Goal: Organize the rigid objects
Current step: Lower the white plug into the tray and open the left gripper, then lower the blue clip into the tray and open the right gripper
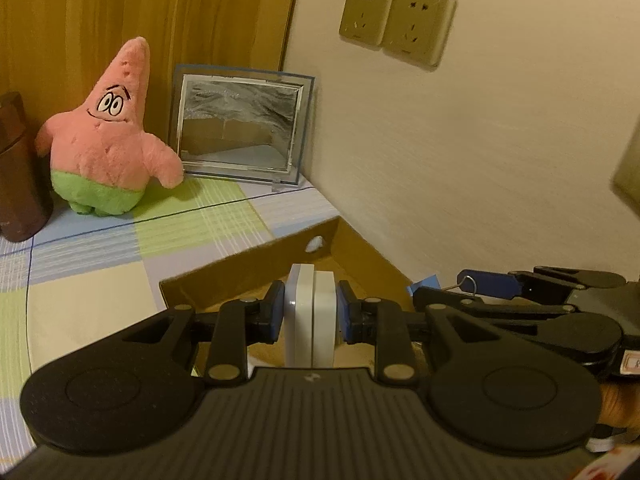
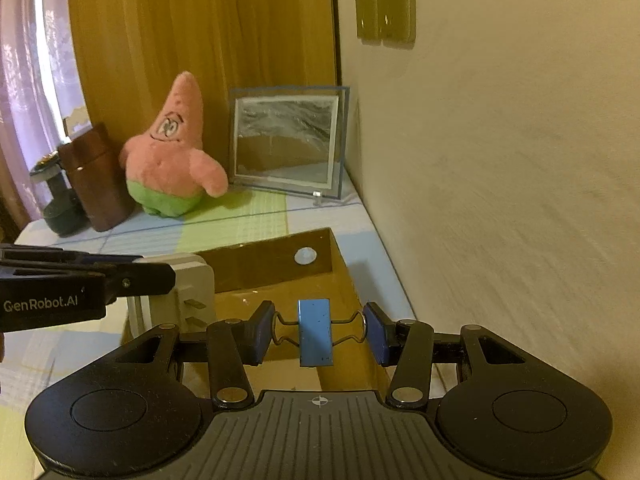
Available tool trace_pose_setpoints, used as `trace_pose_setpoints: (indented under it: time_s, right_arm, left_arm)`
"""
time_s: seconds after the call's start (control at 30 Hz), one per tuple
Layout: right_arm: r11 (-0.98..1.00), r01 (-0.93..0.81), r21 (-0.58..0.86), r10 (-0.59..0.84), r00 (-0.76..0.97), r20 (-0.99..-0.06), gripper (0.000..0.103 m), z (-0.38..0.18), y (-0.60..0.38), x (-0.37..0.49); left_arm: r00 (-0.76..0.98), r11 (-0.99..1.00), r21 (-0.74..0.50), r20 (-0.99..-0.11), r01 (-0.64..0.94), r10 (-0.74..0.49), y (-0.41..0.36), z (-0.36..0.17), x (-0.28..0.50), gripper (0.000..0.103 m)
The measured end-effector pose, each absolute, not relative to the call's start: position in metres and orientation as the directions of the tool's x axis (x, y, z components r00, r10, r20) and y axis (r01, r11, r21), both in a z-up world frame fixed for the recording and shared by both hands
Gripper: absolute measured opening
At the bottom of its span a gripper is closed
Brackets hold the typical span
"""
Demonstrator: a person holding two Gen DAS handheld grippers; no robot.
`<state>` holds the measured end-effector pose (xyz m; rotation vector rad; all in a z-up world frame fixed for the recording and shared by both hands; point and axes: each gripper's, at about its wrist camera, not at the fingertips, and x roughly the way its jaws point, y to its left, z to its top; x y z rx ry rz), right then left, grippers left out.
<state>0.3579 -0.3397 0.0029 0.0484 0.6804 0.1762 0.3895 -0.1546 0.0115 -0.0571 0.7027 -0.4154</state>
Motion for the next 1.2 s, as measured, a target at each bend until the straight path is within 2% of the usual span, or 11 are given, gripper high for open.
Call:
trace_pose_setpoints:
  time_s: [0.43, 0.5, 0.57, 1.2]
  right_arm:
    - [0.985, -0.146, 0.097, 0.174, 0.742, -0.648, 0.045, -0.019, -0.331, 0.390]
    - [0.985, -0.145, 0.096, 0.173, 0.740, -0.650, 0.045, -0.020, -0.331, 0.391]
    - [0.985, -0.144, 0.093, 0.170, 0.741, -0.650, 0.045, -0.021, -0.331, 0.391]
    - [0.985, -0.139, 0.099, 0.170, 0.736, -0.655, 0.045, -0.021, -0.328, 0.403]
  left_arm:
    - [0.687, 0.925, -0.184, -0.625, 0.332, -0.371, -0.154, -0.007, 0.423, 0.023]
    - [0.690, 0.928, -0.183, -0.625, 0.324, -0.364, -0.153, -0.009, 0.423, 0.030]
    - [0.691, 0.929, -0.189, -0.624, 0.319, -0.364, -0.150, -0.009, 0.421, 0.032]
    - [0.701, 0.944, -0.173, -0.635, 0.281, -0.325, -0.124, -0.015, 0.402, 0.033]
